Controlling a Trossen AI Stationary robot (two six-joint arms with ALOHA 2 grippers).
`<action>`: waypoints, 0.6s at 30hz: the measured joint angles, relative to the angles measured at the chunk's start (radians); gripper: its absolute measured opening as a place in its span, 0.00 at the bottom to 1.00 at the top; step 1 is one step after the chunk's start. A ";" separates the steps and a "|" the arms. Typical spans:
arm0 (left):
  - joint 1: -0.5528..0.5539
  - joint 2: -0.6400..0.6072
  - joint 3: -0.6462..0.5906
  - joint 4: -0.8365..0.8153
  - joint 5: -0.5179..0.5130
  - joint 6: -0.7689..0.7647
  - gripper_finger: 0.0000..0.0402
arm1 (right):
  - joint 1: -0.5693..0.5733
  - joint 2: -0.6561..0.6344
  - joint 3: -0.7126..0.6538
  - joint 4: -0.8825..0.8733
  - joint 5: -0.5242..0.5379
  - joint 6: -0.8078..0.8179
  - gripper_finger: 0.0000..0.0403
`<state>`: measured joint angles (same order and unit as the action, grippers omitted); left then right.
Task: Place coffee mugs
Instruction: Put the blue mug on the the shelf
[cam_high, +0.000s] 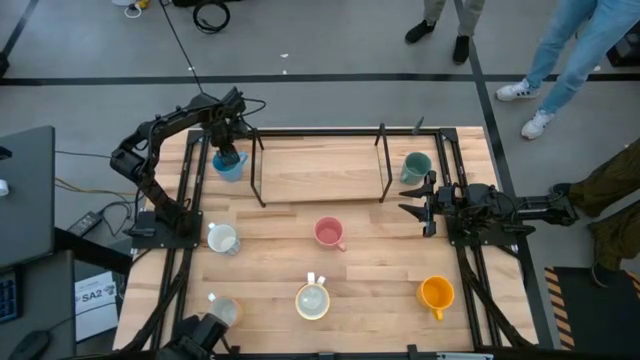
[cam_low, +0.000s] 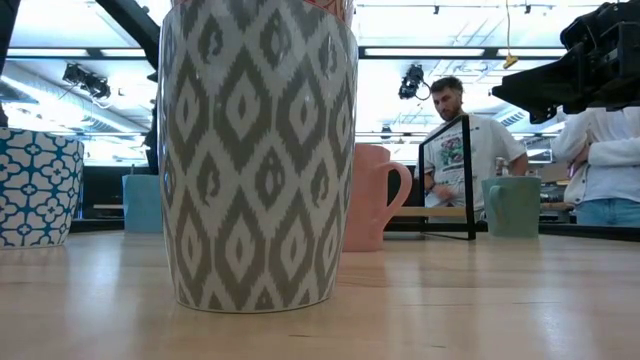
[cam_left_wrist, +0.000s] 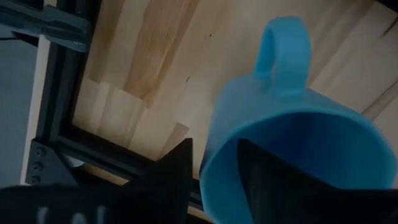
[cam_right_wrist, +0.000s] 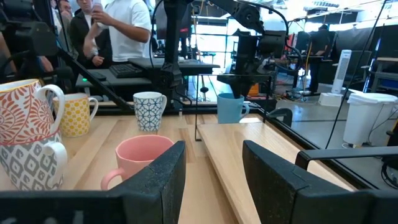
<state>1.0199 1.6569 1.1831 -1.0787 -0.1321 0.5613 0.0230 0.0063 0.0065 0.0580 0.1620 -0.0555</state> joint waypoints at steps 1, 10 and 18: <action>0.000 0.000 0.000 -0.002 -0.002 0.000 0.28 | 0.000 0.000 0.000 0.000 0.000 0.000 0.41; 0.000 -0.003 0.005 -0.034 -0.057 0.004 0.06 | 0.000 0.000 0.000 0.000 0.000 0.000 0.41; -0.002 -0.009 0.049 -0.092 -0.082 -0.036 0.05 | 0.000 0.000 0.000 0.000 0.000 0.000 0.41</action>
<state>1.0183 1.6483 1.2326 -1.1705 -0.2137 0.5257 0.0227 0.0063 0.0067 0.0579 0.1621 -0.0551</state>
